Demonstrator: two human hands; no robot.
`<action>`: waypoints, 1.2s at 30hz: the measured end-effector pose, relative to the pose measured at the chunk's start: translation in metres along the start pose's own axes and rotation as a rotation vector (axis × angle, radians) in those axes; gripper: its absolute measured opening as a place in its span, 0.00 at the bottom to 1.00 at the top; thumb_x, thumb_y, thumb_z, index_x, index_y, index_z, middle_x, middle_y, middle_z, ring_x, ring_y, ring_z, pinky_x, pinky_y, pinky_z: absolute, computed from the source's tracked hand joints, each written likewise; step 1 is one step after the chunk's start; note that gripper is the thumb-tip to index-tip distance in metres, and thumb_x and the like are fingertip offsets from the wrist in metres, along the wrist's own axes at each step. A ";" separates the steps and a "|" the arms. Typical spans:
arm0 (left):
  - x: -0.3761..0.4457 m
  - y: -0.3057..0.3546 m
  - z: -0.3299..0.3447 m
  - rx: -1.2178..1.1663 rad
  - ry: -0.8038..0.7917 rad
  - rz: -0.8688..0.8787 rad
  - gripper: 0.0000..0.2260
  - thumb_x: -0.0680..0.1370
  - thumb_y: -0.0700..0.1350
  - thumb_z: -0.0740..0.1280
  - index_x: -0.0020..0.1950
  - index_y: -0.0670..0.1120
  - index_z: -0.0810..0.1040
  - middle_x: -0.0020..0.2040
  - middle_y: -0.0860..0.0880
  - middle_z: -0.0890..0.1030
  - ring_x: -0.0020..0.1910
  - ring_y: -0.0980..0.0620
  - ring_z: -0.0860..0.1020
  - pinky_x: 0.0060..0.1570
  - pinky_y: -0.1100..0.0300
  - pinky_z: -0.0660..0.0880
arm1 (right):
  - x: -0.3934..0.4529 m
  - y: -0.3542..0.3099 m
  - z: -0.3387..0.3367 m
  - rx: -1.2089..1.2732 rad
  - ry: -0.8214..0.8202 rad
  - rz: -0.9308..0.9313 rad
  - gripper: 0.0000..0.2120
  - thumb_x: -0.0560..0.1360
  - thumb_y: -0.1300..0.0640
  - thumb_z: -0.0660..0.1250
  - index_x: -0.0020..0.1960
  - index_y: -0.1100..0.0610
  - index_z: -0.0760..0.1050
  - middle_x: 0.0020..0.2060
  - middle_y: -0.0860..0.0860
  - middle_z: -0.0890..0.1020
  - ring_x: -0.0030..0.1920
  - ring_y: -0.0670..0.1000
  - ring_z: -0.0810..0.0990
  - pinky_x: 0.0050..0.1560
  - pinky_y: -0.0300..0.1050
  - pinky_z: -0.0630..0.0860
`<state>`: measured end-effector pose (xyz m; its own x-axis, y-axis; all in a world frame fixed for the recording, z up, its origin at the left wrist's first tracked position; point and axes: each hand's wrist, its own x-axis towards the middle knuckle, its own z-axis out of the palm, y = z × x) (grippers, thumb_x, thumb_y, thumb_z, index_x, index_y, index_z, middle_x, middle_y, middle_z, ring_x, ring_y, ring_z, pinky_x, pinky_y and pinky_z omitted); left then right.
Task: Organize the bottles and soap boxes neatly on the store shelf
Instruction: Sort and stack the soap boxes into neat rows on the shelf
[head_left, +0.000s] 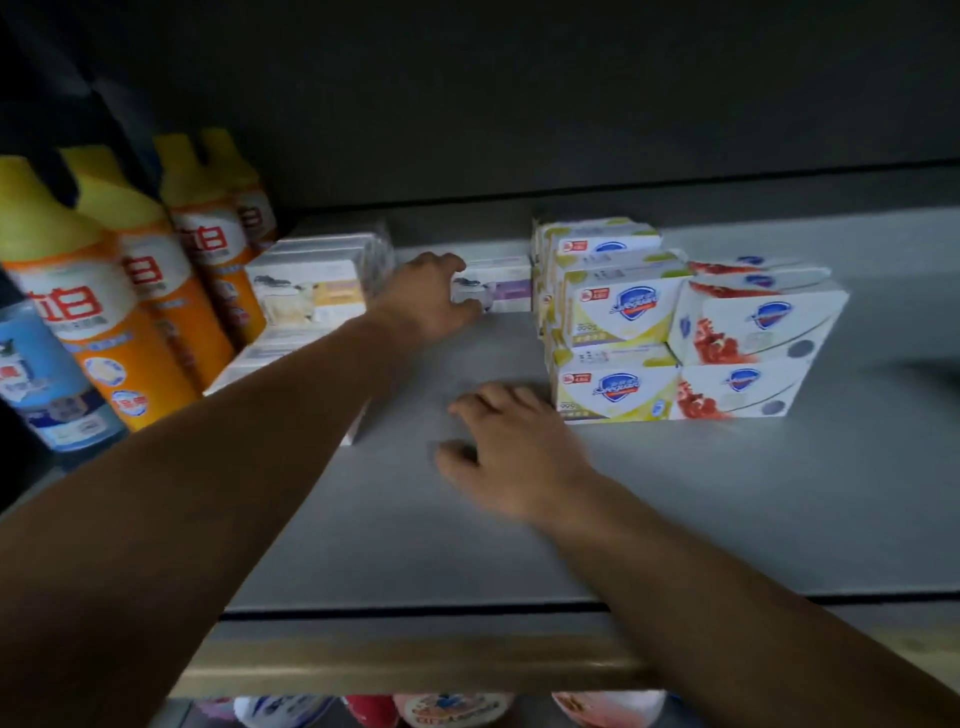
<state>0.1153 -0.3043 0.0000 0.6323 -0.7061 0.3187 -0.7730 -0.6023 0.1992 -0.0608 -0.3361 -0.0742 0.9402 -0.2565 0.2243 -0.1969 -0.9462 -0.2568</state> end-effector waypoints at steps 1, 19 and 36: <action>0.010 -0.001 0.006 0.018 -0.011 -0.013 0.29 0.77 0.57 0.67 0.74 0.44 0.68 0.70 0.38 0.71 0.68 0.40 0.71 0.66 0.53 0.67 | 0.000 0.000 0.001 0.008 0.003 0.002 0.26 0.76 0.41 0.57 0.70 0.52 0.69 0.66 0.51 0.71 0.65 0.57 0.68 0.67 0.49 0.64; 0.036 0.001 0.031 -0.040 0.042 -0.192 0.24 0.76 0.53 0.69 0.64 0.39 0.71 0.61 0.37 0.77 0.61 0.38 0.75 0.56 0.53 0.72 | 0.001 0.002 0.006 0.065 0.050 -0.004 0.26 0.73 0.40 0.57 0.68 0.49 0.69 0.63 0.49 0.71 0.63 0.55 0.66 0.65 0.50 0.64; -0.212 -0.018 -0.057 -1.196 0.281 -0.421 0.11 0.78 0.42 0.69 0.60 0.46 0.74 0.51 0.43 0.81 0.42 0.49 0.84 0.37 0.47 0.82 | -0.008 -0.009 -0.019 0.413 0.112 -0.160 0.52 0.62 0.45 0.79 0.76 0.45 0.51 0.71 0.48 0.64 0.67 0.44 0.67 0.63 0.38 0.66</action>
<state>-0.0080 -0.1225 -0.0183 0.9165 -0.3559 0.1829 -0.1773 0.0487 0.9830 -0.0716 -0.3289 -0.0562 0.9093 -0.1546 0.3864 0.0976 -0.8234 -0.5591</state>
